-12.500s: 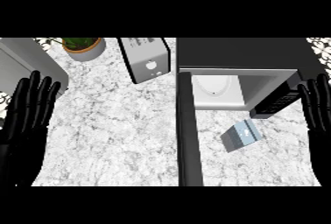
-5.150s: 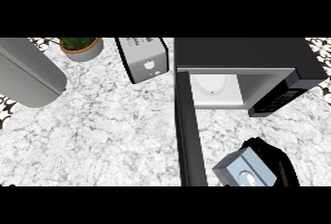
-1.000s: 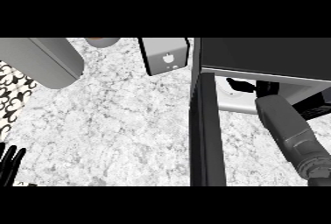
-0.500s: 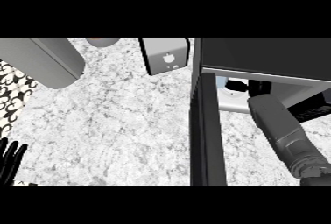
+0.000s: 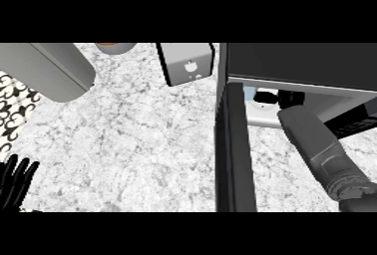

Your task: Pick up the milk, place it into the microwave and close the microwave

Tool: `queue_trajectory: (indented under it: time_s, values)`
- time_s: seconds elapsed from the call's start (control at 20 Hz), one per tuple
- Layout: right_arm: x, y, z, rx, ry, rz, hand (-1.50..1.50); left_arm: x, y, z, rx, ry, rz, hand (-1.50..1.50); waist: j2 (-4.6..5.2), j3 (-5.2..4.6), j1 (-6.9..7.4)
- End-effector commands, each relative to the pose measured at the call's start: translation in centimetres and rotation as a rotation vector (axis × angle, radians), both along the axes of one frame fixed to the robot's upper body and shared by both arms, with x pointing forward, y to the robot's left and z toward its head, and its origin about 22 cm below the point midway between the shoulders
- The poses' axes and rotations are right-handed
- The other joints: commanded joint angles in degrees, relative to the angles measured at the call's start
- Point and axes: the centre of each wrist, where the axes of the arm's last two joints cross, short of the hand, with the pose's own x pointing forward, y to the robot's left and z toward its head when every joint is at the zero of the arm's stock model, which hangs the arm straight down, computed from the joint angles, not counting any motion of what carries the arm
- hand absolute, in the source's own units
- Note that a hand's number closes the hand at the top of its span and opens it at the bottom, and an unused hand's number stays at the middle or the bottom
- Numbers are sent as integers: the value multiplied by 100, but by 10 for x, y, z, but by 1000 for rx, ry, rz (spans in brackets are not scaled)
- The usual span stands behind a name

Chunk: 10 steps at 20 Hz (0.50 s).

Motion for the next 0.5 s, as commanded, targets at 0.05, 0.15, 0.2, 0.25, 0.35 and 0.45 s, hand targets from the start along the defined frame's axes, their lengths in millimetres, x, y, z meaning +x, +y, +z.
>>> queue_trajectory:
  time_s: [0.05,0.15,0.2,0.25,0.35,0.45]
  values:
    - [-4,17,-8,17,-14,24,-150,-2,3,-3,-4,-5,8,-150,-52,1,-25]
    - [-15,4,-23,42,6,25,-150,-2,4,-1,2,-13,16,-150,-64,5,-110]
    - [-12,24,-21,41,4,48,-150,-2,-4,-3,-11,-16,11,-150,-104,-2,-138]
    - [-5,2,-9,38,8,59,-150,3,-10,-3,-1,-18,11,-150,-79,1,-132]
    - [-5,13,-10,79,-3,44,-150,-11,0,-3,-11,-22,15,-150,-102,0,-83]
    - [-9,6,-15,83,-12,44,-150,-12,-6,-4,-5,-14,0,-150,-100,2,-117]
